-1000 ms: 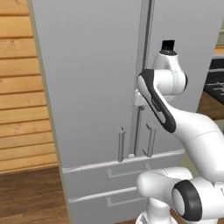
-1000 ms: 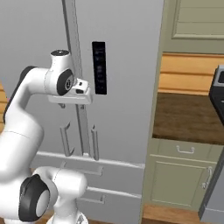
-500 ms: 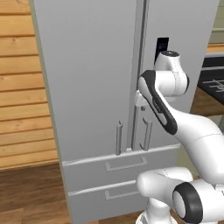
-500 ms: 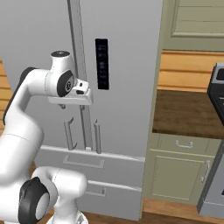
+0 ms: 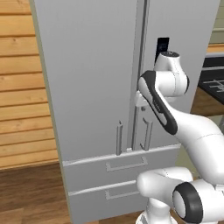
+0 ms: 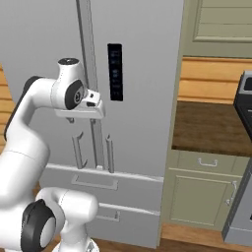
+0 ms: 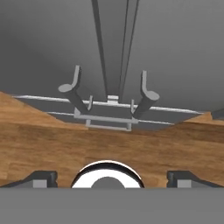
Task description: Take the strawberry from the fridge and place it on top of the pancake, located on the dining counter.
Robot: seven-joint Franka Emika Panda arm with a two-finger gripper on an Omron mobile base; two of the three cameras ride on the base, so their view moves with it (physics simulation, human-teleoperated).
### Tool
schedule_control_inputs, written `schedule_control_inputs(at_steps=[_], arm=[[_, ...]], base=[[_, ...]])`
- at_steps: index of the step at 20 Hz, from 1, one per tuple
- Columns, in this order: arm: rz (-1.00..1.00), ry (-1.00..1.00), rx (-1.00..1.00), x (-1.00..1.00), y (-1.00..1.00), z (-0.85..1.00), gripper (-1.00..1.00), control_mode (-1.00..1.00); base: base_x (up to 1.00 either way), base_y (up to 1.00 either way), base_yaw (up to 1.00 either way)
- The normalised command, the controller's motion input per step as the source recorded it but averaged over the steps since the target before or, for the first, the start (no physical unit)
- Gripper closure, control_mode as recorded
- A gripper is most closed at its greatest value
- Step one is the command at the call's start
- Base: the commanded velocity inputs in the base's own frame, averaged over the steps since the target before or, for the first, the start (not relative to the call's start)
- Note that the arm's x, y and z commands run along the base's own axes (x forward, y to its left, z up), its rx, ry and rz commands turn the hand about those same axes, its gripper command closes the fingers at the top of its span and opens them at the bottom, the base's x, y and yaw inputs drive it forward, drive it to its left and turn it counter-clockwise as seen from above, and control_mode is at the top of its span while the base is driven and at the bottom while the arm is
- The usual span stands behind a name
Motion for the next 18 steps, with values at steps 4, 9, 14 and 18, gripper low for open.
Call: schedule_control_inputs(at_steps=[4,9,14,18], arm=[[0.03,-0.03,0.08,0.41,-0.35,-0.89,-1.00,-1.00],[0.00,-0.01,0.08,0.80,-0.17,-0.68,-1.00,-1.00],[0.00,-0.03,0.00,0.70,-0.20,-0.37,-1.00,-1.00],[0.00,0.00,0.00,0.59,-0.37,-0.52,-1.00,-1.00]], base=[[0.00,0.00,0.00],[0.00,0.00,0.00],[0.00,0.00,0.00],[0.00,0.00,0.00]])
